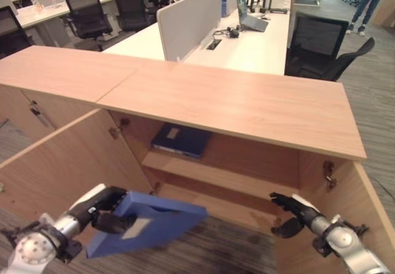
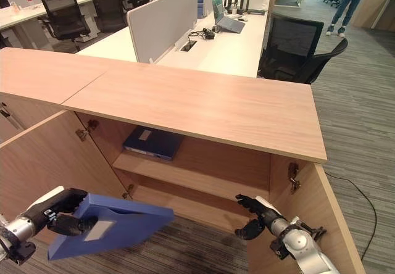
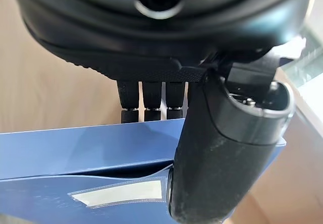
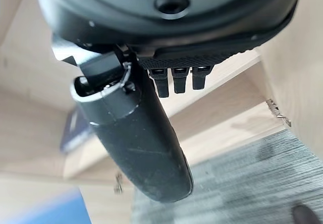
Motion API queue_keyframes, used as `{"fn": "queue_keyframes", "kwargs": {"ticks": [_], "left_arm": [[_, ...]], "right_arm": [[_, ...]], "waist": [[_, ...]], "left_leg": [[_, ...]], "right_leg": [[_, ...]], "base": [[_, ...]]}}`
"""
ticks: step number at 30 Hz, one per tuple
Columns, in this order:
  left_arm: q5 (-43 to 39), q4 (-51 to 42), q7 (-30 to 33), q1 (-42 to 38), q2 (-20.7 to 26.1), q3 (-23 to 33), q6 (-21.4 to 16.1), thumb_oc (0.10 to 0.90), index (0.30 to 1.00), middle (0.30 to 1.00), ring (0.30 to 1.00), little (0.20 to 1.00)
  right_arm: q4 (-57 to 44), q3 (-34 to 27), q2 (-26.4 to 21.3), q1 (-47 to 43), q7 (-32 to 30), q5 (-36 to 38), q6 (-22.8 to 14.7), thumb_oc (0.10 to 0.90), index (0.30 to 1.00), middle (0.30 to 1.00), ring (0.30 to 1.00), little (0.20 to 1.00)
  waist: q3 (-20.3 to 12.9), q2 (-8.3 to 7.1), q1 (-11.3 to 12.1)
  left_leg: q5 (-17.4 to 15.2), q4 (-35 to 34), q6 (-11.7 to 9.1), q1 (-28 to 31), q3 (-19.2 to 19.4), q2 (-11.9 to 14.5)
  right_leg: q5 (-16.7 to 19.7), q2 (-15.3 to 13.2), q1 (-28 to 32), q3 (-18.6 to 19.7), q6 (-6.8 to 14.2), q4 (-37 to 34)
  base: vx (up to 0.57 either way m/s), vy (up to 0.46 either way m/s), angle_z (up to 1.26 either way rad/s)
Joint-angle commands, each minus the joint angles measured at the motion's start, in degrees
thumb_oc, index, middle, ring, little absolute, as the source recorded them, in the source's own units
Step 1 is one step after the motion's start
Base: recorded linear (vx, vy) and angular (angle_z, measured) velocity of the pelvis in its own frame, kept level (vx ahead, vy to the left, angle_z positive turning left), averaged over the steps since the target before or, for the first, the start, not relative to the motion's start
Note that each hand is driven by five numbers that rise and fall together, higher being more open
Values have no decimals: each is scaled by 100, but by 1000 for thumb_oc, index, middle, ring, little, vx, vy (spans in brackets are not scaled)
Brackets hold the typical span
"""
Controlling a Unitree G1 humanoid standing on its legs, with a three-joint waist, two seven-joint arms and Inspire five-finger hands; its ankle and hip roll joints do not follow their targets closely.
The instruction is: Put the empty folder in the office cabinet
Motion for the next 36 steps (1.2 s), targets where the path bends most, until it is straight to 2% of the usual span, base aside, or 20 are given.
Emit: {"fn": "queue_keyframes", "kwargs": {"ticks": [1,3,6,12,14,20,26,36], "left_arm": [[157,-561,840,-763,124,881,-693,400,300,300,300,300],[371,-652,963,-815,-171,841,-681,400,300,300,300,300],[653,-937,947,-918,-318,623,-749,400,300,300,300,300],[220,-1349,687,-1279,-372,-187,-843,400,300,300,300,300],[67,-1465,555,-1260,-340,-365,-832,400,300,300,300,300],[186,-1605,500,-1096,-267,-294,-830,400,300,300,300,300],[384,-1439,496,-899,-263,-96,-786,400,300,300,300,300],[664,-1380,576,-849,-221,-19,-828,400,300,300,300,300]], "right_arm": [[246,272,260,-695,5,-422,-42,800,900,900,900,900],[303,307,324,-708,-58,-540,-5,800,900,900,900,900],[13,253,370,-712,-175,-456,-111,800,900,900,900,900],[-559,656,694,-1297,-383,-3,-329,800,900,900,900,900],[-758,785,695,-1666,-579,-294,-436,800,900,900,900,900],[-1152,632,589,-1833,-752,-606,-442,800,900,900,900,900],[-1869,10,315,-1510,-821,-584,-409,800,900,900,900,900],[-2368,-1,210,-1395,-649,-433,-451,800,900,900,900,900]], "waist": [[-22,-192,-2],[4,-201,9],[24,-196,-5],[48,-178,16],[56,-157,37],[70,-140,41],[80,-106,-1],[75,-120,-14]], "left_leg": [[-286,-36,-191,-21,-311,42],[-292,-36,-191,-23,-304,45],[-306,-36,-180,-9,-298,42],[-317,-36,-166,27,-282,39],[-324,-36,-154,41,-279,43],[-332,-36,-146,62,-265,47],[-333,-36,-145,59,-268,28],[-340,-36,-156,76,-220,36]], "right_leg": [[-498,-243,460,-18,363,42],[-514,-243,467,-23,355,42],[-511,-251,473,-23,354,42],[-490,-257,489,8,345,42],[-493,-259,491,10,345,42],[-509,-251,507,32,340,42],[-510,-257,511,14,339,42],[-512,-250,517,34,336,42]], "base": [[0,-29,4],[0,-11,2],[0,0,0],[1,-2,-1],[0,-3,-4],[1,-1,-1],[0,0,0],[0,0,0]]}}
